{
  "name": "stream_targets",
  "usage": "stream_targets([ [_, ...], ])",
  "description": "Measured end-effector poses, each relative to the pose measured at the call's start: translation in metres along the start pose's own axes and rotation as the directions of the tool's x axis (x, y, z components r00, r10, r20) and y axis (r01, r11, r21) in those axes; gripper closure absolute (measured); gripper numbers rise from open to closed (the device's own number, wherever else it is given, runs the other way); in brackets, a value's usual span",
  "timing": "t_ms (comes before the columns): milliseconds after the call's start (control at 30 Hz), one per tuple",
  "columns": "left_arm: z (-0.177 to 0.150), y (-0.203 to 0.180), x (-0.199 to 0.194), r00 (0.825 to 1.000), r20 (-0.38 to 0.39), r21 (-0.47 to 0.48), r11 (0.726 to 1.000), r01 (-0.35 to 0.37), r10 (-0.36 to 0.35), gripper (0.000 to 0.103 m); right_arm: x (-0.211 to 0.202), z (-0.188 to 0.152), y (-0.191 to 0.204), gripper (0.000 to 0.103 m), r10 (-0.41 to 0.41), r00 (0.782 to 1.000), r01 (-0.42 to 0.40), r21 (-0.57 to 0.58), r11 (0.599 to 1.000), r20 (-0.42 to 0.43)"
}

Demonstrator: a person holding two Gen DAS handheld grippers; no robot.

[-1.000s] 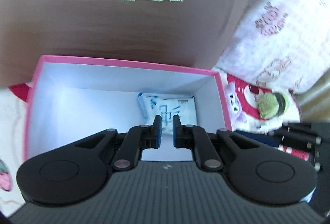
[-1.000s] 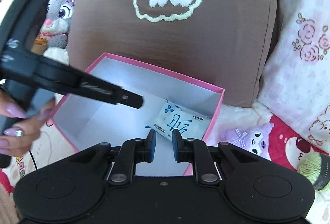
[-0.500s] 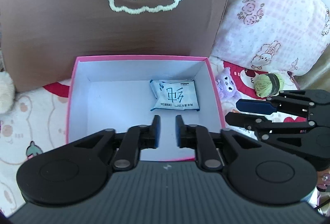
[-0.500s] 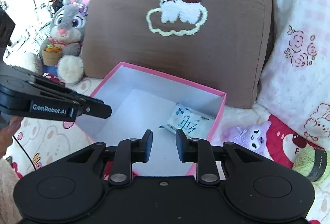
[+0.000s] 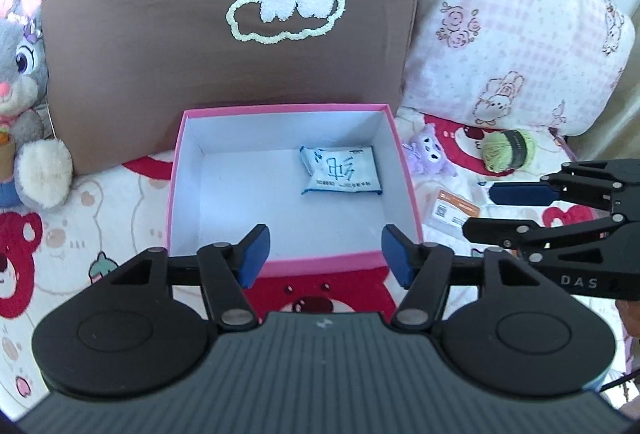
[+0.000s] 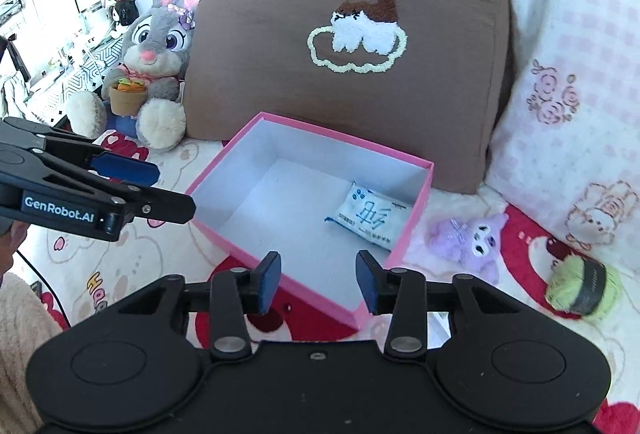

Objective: Organize objects
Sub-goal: 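Open the left tool and raise it out of the box, then move the left tool to the orange-labelled card box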

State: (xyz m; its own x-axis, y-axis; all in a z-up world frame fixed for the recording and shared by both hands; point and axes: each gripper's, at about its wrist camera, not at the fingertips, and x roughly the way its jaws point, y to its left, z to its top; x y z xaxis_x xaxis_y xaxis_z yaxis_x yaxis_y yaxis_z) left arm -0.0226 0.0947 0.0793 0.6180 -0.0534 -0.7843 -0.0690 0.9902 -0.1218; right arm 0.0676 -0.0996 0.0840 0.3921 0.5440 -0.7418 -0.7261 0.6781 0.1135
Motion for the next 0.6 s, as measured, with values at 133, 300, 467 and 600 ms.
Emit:
stream_targets([
  [133, -0.015, -0.003, -0.009, 1.000, 0.006, 0.000, 1.000, 0.004, -0.004, 0.037, -0.018, -0.015, -0.001, 0.050, -0.017, 1.000, 0.017, 0.007, 1.000, -0.008],
  [300, -0.029, -0.011, -0.013, 1.000, -0.004, 0.018, 0.999, 0.030, -0.030, 0.032, -0.032, -0.033, -0.004, 0.045, -0.048, 0.998, 0.049, 0.031, 0.998, -0.030],
  [467, -0.039, -0.020, -0.012, 0.997, -0.014, 0.036, 0.997, 0.073, -0.072, 0.028, -0.042, -0.050, -0.009, 0.037, -0.090, 0.995, 0.092, 0.060, 0.994, -0.049],
  [600, -0.043, -0.025, -0.010, 0.994, -0.027, 0.024, 0.994, 0.104, -0.103, 0.022, -0.047, -0.065, -0.009, 0.027, -0.102, 0.994, 0.104, 0.053, 0.993, -0.045],
])
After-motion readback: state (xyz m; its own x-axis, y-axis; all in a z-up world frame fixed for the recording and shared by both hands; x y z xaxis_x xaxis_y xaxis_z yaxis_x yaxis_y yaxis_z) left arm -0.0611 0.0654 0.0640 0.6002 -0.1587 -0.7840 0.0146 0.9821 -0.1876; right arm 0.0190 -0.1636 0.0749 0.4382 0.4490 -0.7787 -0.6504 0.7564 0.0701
